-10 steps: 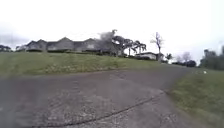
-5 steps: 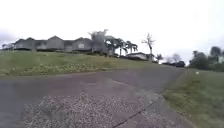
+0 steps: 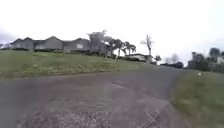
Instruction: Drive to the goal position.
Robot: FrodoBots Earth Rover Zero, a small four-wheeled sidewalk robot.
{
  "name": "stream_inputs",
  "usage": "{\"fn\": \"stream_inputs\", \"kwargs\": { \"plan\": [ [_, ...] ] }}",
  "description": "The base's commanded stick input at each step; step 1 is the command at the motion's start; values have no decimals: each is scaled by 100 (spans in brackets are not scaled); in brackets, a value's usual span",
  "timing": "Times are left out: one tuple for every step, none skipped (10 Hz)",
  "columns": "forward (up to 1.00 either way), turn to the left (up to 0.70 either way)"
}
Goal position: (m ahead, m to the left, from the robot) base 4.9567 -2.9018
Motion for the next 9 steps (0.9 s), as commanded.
{"fn": "stream_inputs", "kwargs": {
  "plan": [
    [70,0],
    [70,0],
    [70,0],
    [70,0],
    [70,0],
    [70,0],
    [70,-35],
    [70,-35],
    [70,-35]
  ]
}}
